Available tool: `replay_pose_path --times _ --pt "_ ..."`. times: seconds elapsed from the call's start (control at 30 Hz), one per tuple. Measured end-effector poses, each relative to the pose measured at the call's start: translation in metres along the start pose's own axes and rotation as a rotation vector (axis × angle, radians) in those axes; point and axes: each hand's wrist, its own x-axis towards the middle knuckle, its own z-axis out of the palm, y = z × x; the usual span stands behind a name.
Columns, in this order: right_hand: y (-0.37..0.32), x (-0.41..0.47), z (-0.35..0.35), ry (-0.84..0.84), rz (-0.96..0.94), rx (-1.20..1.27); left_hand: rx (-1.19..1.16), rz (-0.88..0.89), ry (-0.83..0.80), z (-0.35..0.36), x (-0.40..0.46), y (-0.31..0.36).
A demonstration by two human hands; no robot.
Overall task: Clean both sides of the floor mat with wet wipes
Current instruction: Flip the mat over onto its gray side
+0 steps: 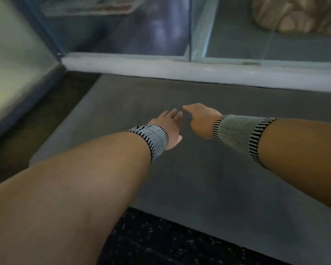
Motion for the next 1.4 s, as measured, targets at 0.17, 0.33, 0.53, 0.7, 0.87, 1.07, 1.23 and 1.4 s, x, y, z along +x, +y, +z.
replay_pose_path --times 0.17,0.33,0.53,0.7,0.87,1.07,1.23,1.4 --pt "-0.141 0.045 0.044 -0.056 -0.134 -0.01 -0.115 -0.149 0.016 -0.002 -0.045 -0.129" --pt "-0.272 0.064 0.112 -0.157 -0.242 0.036 -0.217 -0.357 0.025 0.043 -0.112 -0.246" --pt "-0.384 0.057 0.198 -0.349 -0.397 0.036 -0.367 -0.726 0.017 0.148 -0.214 -0.353" --pt "-0.441 0.046 0.246 -0.498 -0.48 -0.01 -0.368 -1.035 0.037 0.2 -0.265 -0.402" --pt "-0.471 0.042 0.27 -0.544 -0.488 -0.074 -0.469 -1.148 -0.065 0.226 -0.276 -0.427" --pt "-0.475 0.039 0.277 -0.577 -0.493 -0.113 -0.361 -1.121 -0.044 0.233 -0.285 -0.442" --pt "-0.476 0.045 0.277 -0.514 -0.477 -0.128 -0.273 -1.116 -0.151 0.221 -0.274 -0.438" --pt "-0.47 0.041 0.282 -0.322 -0.546 -0.077 -0.292 -0.969 -0.151 0.215 -0.264 -0.405"
